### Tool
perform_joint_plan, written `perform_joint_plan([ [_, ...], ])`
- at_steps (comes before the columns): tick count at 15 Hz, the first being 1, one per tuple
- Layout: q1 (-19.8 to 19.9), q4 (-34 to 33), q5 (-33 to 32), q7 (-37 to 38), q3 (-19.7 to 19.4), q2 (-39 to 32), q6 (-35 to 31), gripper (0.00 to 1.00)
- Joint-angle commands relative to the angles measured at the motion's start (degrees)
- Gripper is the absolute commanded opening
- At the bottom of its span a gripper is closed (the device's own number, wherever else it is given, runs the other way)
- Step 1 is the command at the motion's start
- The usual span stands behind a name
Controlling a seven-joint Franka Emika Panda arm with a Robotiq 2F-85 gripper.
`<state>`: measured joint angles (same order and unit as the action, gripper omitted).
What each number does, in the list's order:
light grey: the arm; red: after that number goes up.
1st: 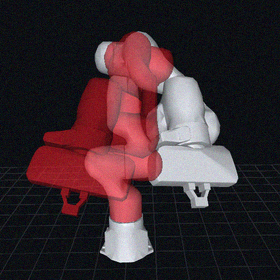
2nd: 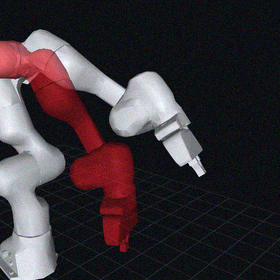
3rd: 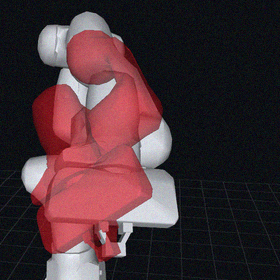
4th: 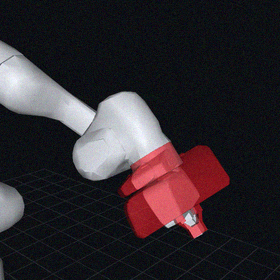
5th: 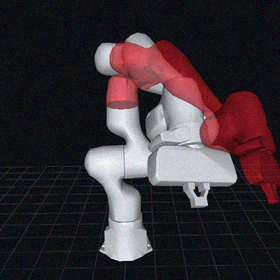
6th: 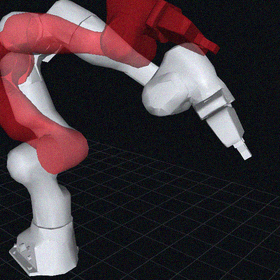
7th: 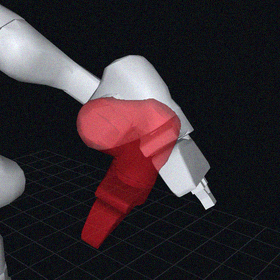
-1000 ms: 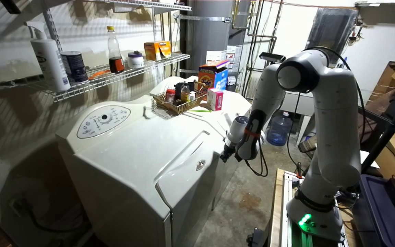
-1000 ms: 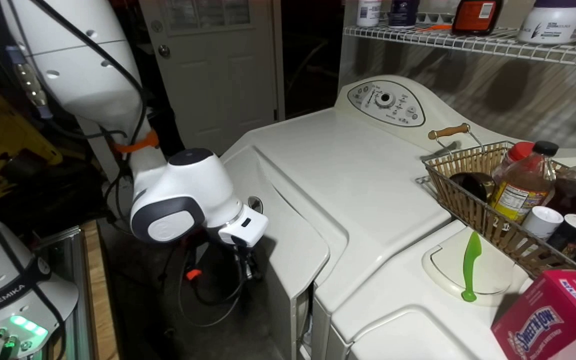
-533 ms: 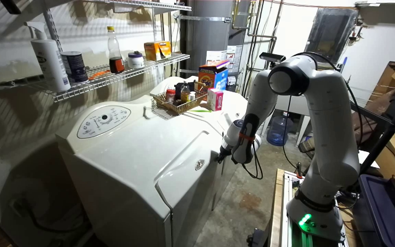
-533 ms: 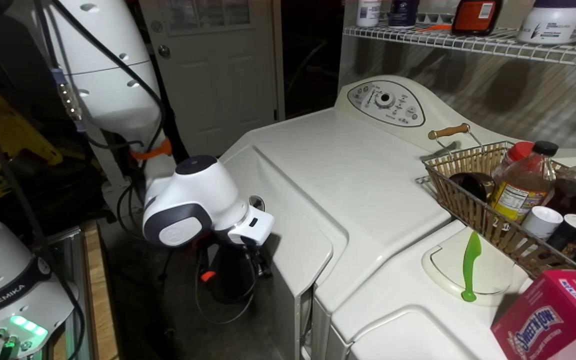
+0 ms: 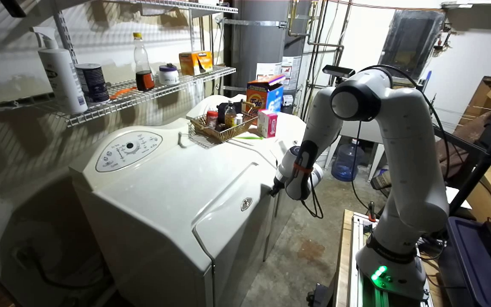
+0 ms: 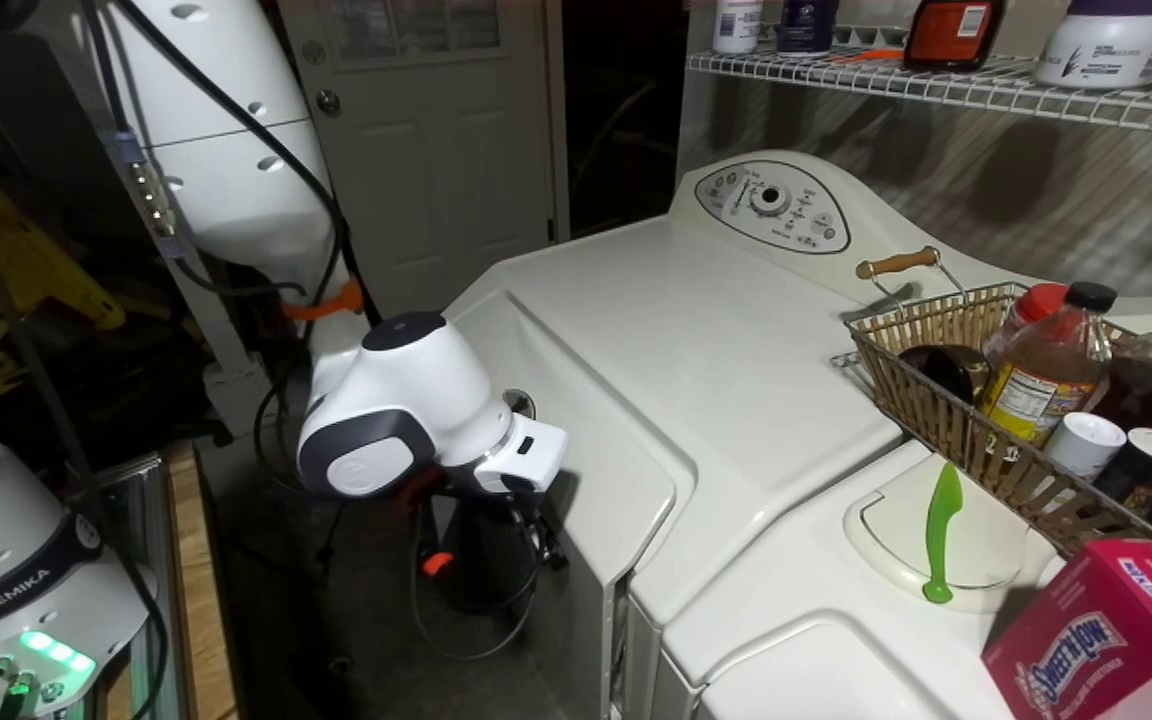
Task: Close the washing machine completely
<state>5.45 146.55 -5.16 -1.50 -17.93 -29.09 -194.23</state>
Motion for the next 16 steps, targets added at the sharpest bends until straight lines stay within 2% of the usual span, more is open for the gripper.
perform_joint_plan([
  [1, 2.13, -4.03, 0.16, -3.92, 1.63, -3.71, -2.98, 0.00],
  [3, 6.34, -5.13, -1.83, -4.26, 5.80, -4.13, -3.45, 0.00],
  [8, 10.05, -6.35, -2.91, -6.85, 8.37, -5.45, -4.64, 0.00],
  [11, 12.97, -7.86, -4.57, -6.93, 11.95, -6.01, -6.26, 0.00],
  [13, 12.43, -9.99, -4.67, -7.08, 13.14, -6.90, -7.59, 0.00],
  [14, 9.81, -11.19, -3.35, -7.73, 11.92, -6.82, -6.34, 0.00],
  [16, 7.76, -11.37, -2.50, -8.93, 10.59, -6.52, -5.86, 0.00],
])
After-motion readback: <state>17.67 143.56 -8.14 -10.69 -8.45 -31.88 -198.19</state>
